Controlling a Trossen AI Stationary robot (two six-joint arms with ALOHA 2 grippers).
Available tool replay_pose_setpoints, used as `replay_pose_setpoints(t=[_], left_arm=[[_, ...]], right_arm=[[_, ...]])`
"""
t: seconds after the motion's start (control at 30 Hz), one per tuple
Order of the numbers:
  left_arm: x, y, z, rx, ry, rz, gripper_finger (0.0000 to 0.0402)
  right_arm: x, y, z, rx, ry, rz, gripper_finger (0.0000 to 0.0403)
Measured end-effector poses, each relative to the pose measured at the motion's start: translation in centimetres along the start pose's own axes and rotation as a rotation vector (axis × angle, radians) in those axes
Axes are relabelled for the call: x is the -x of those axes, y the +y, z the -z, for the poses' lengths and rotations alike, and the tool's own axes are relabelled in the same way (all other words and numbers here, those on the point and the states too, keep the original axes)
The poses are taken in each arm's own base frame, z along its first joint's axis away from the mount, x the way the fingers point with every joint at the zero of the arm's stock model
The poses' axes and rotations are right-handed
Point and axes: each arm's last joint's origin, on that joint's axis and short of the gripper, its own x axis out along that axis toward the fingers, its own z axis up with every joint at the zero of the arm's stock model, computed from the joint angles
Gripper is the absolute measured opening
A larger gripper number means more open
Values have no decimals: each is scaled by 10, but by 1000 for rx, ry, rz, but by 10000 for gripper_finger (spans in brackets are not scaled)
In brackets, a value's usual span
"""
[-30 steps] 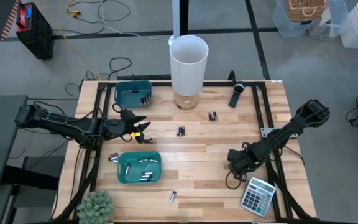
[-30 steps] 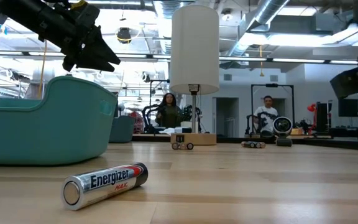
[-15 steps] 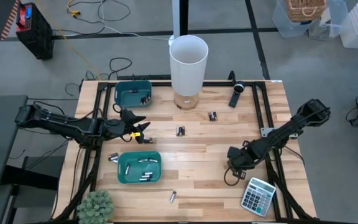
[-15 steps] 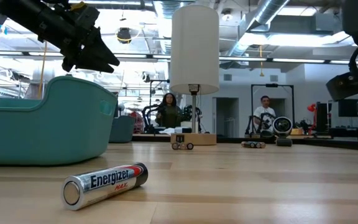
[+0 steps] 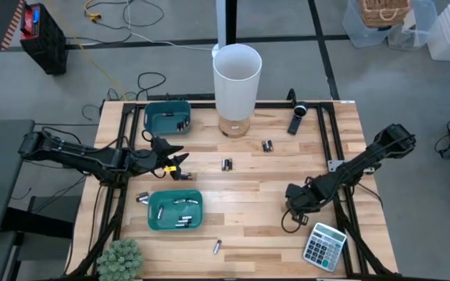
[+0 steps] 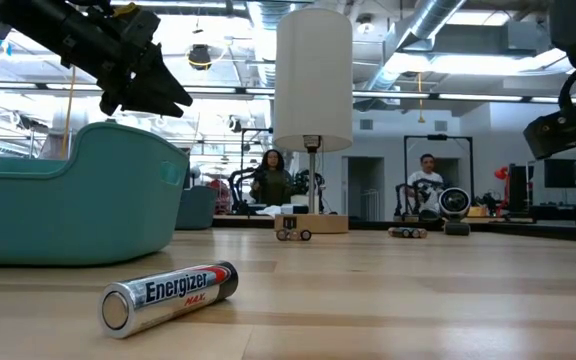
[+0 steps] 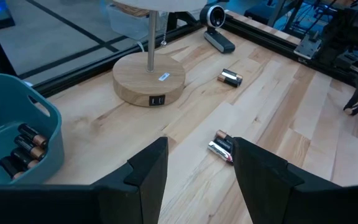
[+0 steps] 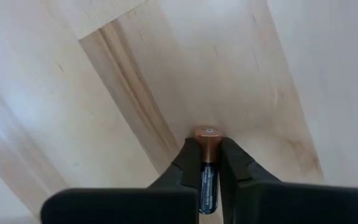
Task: Sort batteries
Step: Put the black battery into the blue bin
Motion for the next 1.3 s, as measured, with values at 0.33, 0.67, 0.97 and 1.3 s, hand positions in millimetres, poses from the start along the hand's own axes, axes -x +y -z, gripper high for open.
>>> replay_pose_setpoints(t=[0.33,0.67,0.97,1.3], left_arm=[[0,0,0,0,0,0,173],[0,0,1,-5,5,-3,173],[0,0,0,-4,4,-3,173],[-2,3,-4,-11,-29,-22,173]], right_arm=[[0,1,-1,11,-46,17,21],[25,-3,-9,-5,-329,-13,20],[44,-2,-26,34,-522,-129,20],[56,-9,-92,50,-899,-211,20]])
